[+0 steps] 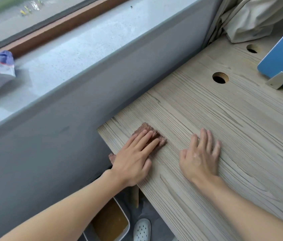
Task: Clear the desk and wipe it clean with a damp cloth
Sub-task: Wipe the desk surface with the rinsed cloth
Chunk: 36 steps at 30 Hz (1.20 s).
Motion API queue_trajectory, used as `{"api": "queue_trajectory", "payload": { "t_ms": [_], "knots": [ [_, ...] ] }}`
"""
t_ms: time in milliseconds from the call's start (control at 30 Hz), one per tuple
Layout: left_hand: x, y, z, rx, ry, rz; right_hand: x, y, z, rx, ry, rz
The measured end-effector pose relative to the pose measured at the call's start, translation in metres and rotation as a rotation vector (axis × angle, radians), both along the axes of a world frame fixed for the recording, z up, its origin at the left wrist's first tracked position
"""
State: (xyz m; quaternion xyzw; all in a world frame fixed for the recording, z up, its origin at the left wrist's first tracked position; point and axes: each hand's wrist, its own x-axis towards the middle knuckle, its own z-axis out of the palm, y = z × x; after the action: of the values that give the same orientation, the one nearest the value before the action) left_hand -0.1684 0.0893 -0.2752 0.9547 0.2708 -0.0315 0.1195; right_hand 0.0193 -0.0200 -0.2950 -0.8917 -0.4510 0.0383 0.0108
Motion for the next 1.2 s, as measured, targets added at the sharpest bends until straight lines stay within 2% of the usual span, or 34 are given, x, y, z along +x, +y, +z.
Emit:
{"api": "queue_trajectory", "payload": {
  "t_ms": [167, 300, 367, 500, 567, 667, 800, 933, 1067, 1200],
  "knots": [
    [-0.014, 0.036, -0.014, 0.039, 0.036, -0.15, -0.028, 0.03, -0.005, 0.042, 0.022, 0.011],
    [-0.009, 0.053, -0.011, 0.053, 0.028, 0.02, -0.029, 0.029, -0.008, 0.019, -0.01, 0.007],
    [-0.008, 0.043, -0.014, 0.041, 0.049, 0.036, -0.029, 0.029, -0.008, 0.023, -0.011, 0.0],
    [-0.017, 0.072, 0.0, 0.022, 0.119, -0.213, -0.029, 0.03, -0.01, 0.021, -0.02, -0.003],
    [-0.017, 0.082, 0.001, 0.022, 0.132, -0.26, -0.028, 0.03, -0.01, 0.017, -0.023, -0.004],
    [-0.016, 0.069, -0.01, -0.008, 0.071, -0.168, -0.029, 0.03, -0.009, 0.004, -0.017, -0.002],
    [-0.016, 0.091, -0.013, -0.027, -0.003, -0.218, -0.027, 0.03, -0.01, 0.019, -0.034, -0.006],
    [-0.017, 0.122, -0.014, -0.044, -0.015, -0.218, -0.029, 0.03, -0.008, 0.034, -0.029, -0.01],
    [-0.019, 0.134, -0.016, -0.004, 0.011, -0.097, -0.029, 0.031, -0.009, 0.048, -0.027, -0.008],
    [-0.014, 0.109, -0.018, 0.071, 0.038, -0.165, -0.029, 0.031, -0.007, 0.037, -0.028, -0.004]
  ]
}}
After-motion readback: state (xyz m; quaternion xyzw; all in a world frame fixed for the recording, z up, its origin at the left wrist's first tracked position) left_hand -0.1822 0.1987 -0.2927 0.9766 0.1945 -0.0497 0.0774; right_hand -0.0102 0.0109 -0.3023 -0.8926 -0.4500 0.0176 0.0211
